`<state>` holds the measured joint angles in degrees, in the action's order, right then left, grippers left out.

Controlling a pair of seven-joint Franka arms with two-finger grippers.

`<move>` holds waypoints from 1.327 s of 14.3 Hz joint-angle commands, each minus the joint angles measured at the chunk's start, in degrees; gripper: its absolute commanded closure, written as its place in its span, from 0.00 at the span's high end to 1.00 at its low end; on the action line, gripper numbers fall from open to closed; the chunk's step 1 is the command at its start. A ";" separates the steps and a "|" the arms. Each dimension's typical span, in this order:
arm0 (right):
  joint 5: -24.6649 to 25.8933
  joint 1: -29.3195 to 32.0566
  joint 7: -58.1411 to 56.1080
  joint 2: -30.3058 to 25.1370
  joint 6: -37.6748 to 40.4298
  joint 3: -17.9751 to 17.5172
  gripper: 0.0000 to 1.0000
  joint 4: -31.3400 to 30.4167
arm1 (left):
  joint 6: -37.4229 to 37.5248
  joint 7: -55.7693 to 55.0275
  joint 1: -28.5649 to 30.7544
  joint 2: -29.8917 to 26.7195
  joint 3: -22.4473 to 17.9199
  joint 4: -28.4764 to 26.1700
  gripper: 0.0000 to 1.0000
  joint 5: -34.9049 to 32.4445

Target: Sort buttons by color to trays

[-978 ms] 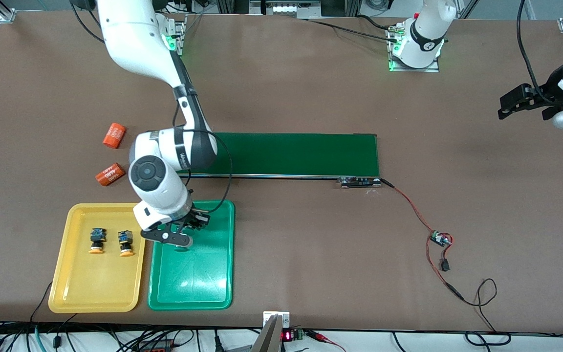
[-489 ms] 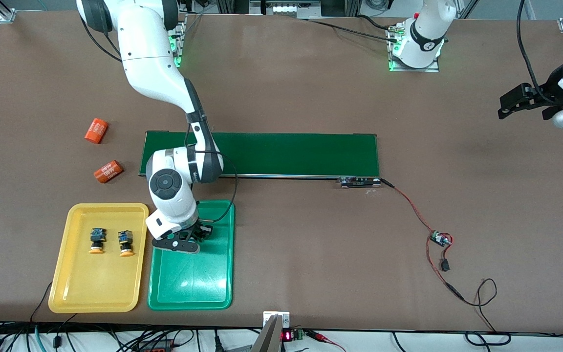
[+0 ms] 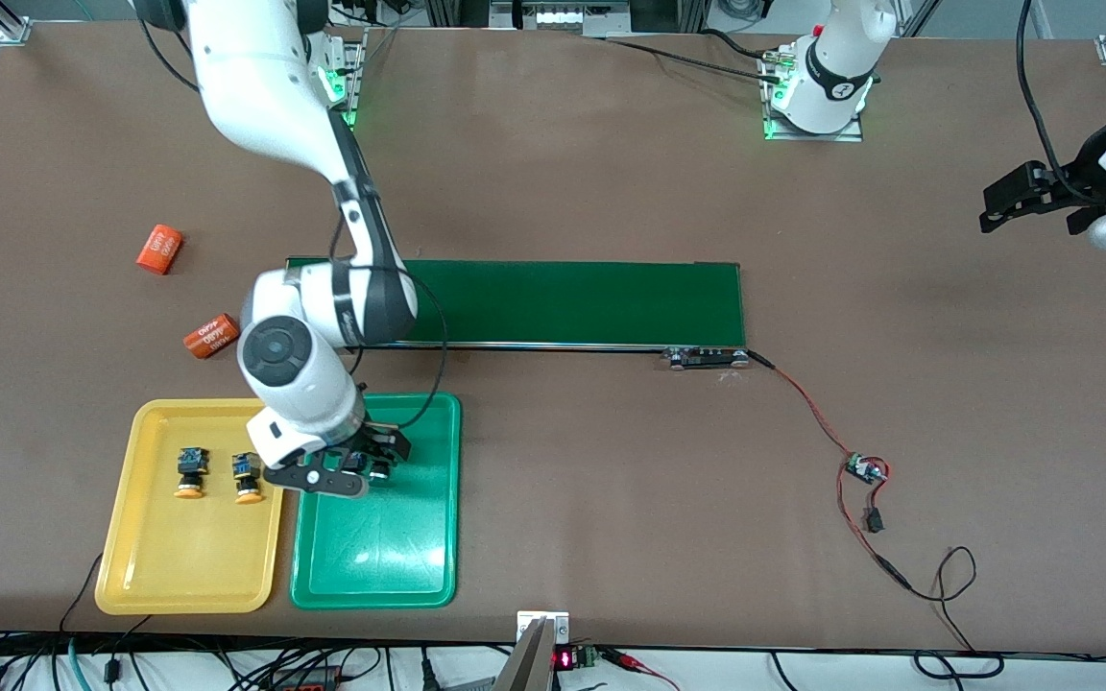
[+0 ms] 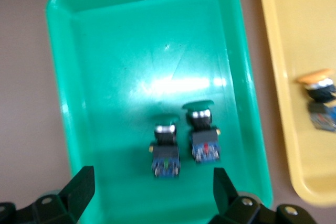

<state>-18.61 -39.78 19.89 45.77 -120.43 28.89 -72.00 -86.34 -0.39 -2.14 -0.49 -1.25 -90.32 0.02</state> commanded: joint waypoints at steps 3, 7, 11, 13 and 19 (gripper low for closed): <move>0.25 -0.29 -5.10 -8.32 12.22 5.37 1.00 -1.30 | 1.70 0.74 0.29 0.05 0.11 1.29 1.00 0.78; 0.16 5.91 -16.35 -14.82 16.69 7.24 1.00 -1.83 | 1.79 0.83 0.29 0.05 0.11 1.29 1.00 0.78; 3.13 10.85 -22.35 -18.61 23.12 5.75 1.00 -2.18 | 1.79 0.83 0.29 0.05 0.11 1.29 1.00 0.86; 8.91 16.80 -22.79 -21.67 24.88 -2.47 1.00 -2.70 | 1.79 0.83 0.29 0.05 0.11 1.29 1.00 0.78; 17.91 34.86 -25.51 -33.01 24.98 -21.86 1.00 -14.02 | 2.14 0.92 0.29 0.05 0.11 1.29 1.00 0.78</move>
<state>-1.65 -8.04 -3.56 19.10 -95.28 10.02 -78.97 -85.71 -0.39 -2.13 -0.49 -1.25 -90.22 0.02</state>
